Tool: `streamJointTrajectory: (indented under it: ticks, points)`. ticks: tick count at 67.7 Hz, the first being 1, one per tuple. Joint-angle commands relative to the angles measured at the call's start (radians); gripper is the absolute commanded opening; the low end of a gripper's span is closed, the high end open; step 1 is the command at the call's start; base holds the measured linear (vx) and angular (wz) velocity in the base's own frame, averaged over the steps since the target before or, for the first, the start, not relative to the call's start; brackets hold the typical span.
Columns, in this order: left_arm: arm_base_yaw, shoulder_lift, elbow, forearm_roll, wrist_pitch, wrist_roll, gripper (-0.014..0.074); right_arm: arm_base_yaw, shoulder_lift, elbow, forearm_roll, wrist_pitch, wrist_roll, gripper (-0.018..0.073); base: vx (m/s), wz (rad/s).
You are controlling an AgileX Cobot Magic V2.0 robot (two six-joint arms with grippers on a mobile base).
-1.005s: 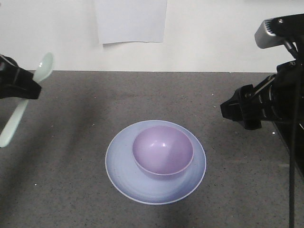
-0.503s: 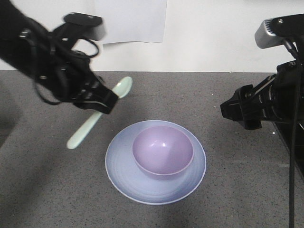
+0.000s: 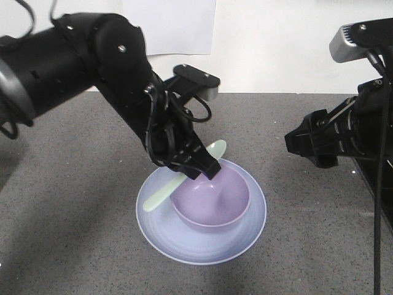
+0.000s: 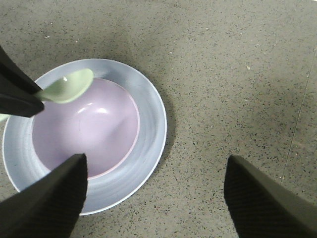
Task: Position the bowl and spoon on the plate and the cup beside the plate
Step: 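Swing the left gripper with the spoon over the bowl and lower, then release the spoon into the bowl and raise the left gripper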
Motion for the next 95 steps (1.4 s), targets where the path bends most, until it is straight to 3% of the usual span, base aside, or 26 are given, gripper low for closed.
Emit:
streamJointTrajectory:
  ticks: [1, 52, 63, 95]
  points:
    - [-0.016, -0.022, -0.046, -0.002, 0.0, 0.004, -0.0008, -0.004, -0.019, -0.028, -0.003, -0.049, -0.006, 0.0559, 0.0, 0.0]
    - [-0.024, 0.06, -0.05, 0.033, -0.001, 0.003, 0.0038, -0.004, -0.019, -0.028, -0.004, -0.05, -0.006, 0.0559, 0.0, 0.0]
    - [-0.024, 0.06, -0.05, 0.033, -0.001, 0.003, 0.0115, -0.004, -0.019, -0.028, -0.004, -0.05, -0.008, 0.0559, 0.0, 0.0]
    - [-0.024, 0.06, -0.05, 0.033, -0.001, 0.003, 0.0448, -0.004, -0.019, -0.028, -0.005, -0.05, -0.008, 0.0559, 0.0, 0.0]
